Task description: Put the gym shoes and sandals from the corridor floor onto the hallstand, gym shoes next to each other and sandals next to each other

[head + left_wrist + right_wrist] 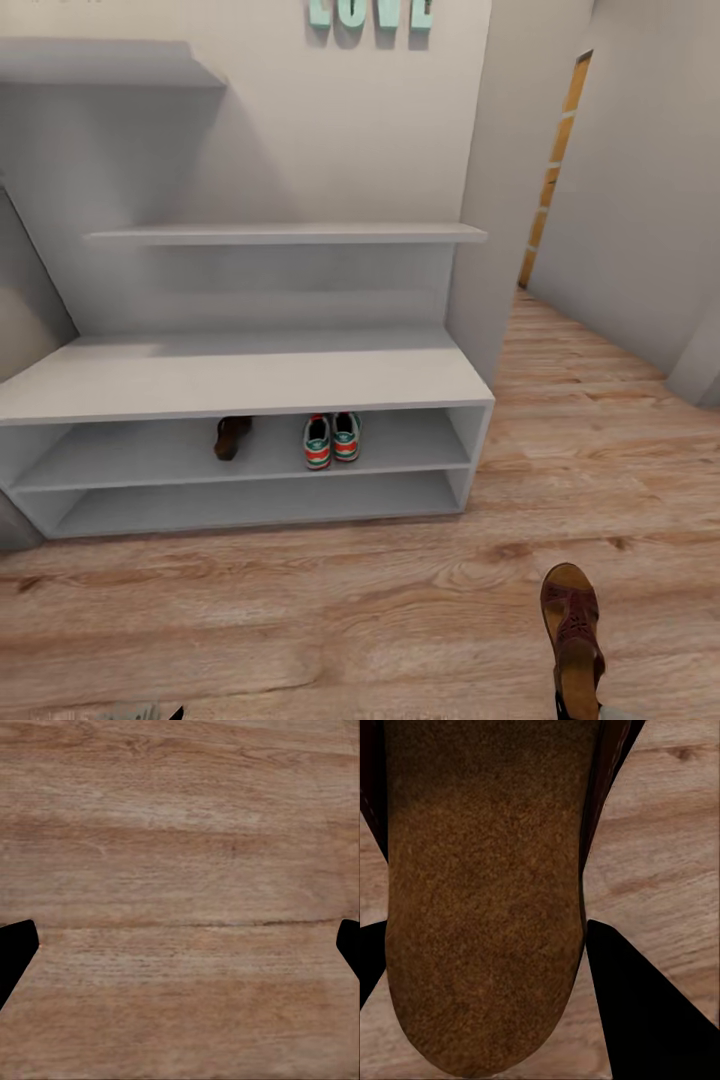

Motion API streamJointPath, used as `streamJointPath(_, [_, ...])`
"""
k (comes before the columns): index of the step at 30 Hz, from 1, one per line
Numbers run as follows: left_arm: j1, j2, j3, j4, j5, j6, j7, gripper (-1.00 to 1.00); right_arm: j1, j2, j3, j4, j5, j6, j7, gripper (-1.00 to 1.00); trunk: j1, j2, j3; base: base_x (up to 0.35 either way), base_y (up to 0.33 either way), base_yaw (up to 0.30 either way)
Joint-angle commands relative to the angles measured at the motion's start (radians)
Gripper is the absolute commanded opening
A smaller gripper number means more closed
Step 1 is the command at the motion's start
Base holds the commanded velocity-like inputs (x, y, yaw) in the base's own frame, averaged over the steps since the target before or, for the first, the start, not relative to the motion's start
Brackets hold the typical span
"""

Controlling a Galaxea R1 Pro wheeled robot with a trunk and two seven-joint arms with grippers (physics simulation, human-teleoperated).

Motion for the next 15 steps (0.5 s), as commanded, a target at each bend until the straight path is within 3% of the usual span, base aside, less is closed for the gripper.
streamJointPath(1, [0.007,0.0,0.004,0.0,0.009,-0.002,-0.01,1.0,0.0,0.0,0.0,0.0,-0.006,-0.003,0.001,-1.0,-0.001,0.0,-0.001,-0.171,0.286,0.0])
streamJointPath(15, [0.022,-0.001,0.003,-0.001,0.013,-0.01,-0.01,1.0,0.0,0.0,-0.002,-0.008,-0.009,-0.003,-0.001,-1.0,-0.001,0.0,-0.001,-0.187,0.282,0.0])
